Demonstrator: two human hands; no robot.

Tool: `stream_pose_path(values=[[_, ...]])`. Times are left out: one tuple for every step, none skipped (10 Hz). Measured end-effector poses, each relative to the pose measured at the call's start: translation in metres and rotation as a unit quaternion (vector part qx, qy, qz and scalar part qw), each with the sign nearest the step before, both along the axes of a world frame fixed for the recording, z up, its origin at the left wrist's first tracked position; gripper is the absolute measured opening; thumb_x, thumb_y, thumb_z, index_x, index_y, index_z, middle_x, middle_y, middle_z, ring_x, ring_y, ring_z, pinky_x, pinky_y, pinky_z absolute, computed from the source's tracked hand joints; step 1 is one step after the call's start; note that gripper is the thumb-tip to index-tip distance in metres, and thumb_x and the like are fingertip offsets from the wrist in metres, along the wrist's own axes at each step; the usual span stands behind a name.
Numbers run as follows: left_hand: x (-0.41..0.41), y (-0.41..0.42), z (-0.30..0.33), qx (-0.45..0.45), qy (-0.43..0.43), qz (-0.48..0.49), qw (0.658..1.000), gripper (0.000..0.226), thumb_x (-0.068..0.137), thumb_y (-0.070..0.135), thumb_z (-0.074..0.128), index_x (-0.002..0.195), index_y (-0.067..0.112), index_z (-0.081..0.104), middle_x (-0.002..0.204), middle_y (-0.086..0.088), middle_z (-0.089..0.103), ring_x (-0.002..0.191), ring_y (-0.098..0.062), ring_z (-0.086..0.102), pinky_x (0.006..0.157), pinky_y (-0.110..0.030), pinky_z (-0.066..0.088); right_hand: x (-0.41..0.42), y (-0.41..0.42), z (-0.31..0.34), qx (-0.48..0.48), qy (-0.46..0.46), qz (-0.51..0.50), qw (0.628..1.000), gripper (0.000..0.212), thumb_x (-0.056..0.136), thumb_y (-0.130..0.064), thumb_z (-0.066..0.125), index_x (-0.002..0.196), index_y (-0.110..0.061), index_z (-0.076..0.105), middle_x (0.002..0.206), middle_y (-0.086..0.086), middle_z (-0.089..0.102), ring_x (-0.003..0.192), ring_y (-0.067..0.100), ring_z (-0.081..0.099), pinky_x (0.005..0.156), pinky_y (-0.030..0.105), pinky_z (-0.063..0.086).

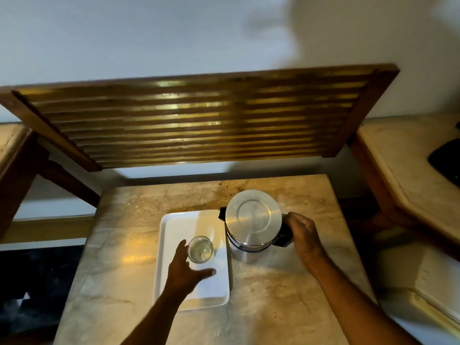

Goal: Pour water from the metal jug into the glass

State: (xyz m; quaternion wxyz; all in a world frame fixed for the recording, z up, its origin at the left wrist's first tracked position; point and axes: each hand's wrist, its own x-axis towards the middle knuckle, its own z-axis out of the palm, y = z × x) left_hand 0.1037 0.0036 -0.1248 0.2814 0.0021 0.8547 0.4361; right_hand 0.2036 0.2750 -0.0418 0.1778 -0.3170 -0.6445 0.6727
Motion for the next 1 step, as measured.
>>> stream_pose_path(values=[[-0.0067, -0.0187, 0.0581, -0.037, 0.061, -0.019, 0.997, 0.124, 0.048, 0.051, 0.094, 0.150, 0.017, 0.032, 0.154, -0.008, 0.044, 0.138, -0.030, 0.045, 0.109, -0.047, 0.043, 0.0115, 0.0008, 0.0364, 0.014, -0.030, -0.064, 0.997, 0.019, 0.095, -0.027, 0.060, 0.079, -0.019, 0.068, 0.086, 0.003, 0.071, 0.082, 0.020, 0.064, 0.064, 0.025, 0.049]])
